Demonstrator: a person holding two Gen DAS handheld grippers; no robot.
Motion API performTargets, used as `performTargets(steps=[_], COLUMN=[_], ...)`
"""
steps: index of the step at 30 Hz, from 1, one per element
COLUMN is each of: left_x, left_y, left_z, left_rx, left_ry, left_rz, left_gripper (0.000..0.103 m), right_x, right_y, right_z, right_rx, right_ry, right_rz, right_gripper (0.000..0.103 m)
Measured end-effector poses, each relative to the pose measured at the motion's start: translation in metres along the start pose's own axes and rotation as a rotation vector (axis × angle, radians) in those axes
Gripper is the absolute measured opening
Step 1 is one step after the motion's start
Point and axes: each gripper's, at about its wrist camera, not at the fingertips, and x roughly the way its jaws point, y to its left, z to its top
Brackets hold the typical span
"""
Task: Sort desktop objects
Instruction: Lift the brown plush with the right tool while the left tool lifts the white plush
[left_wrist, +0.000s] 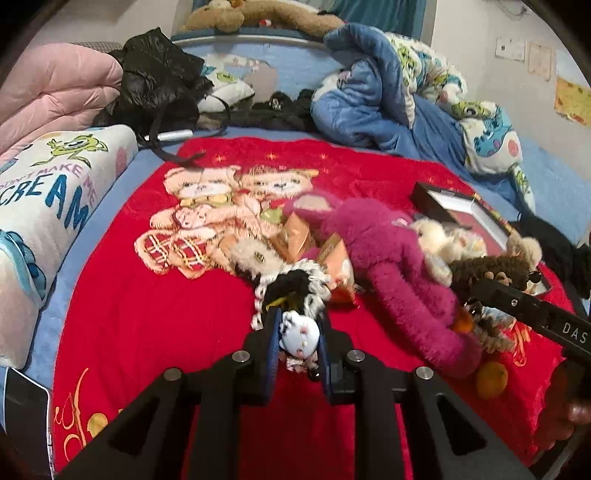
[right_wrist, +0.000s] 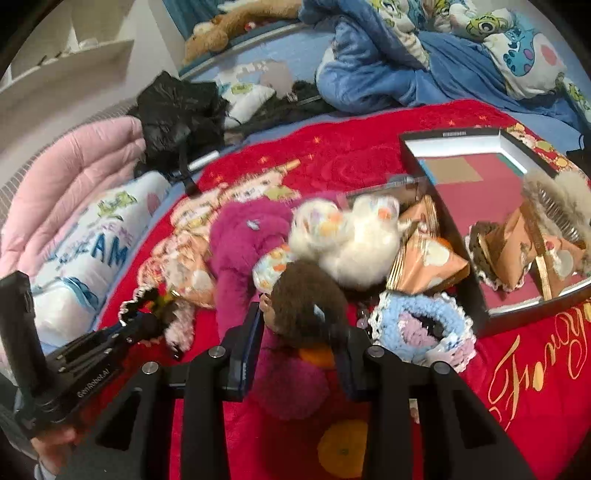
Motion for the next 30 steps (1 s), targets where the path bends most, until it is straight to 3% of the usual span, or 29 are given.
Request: performTargets(steps=[19,30], left_x=[-0.017,-0.022], left_y=[-0.020,-0.050], left_z=[0.003,0.007], left_rx=[0.033,0.041], left_ry=[-0.051,-0.068], left_rz=[0.000,-0.044], left_gripper=[0.019,0.019], right_x=[-0.021,-0.043], right_y=[-0.009,-0.022], right_z=[0.006,0.009], right_rx=[0.068,0.095], right_ry=[-0.077,-0.129], right_rz=[0.108,0.163], right_gripper=[0.034,0.034])
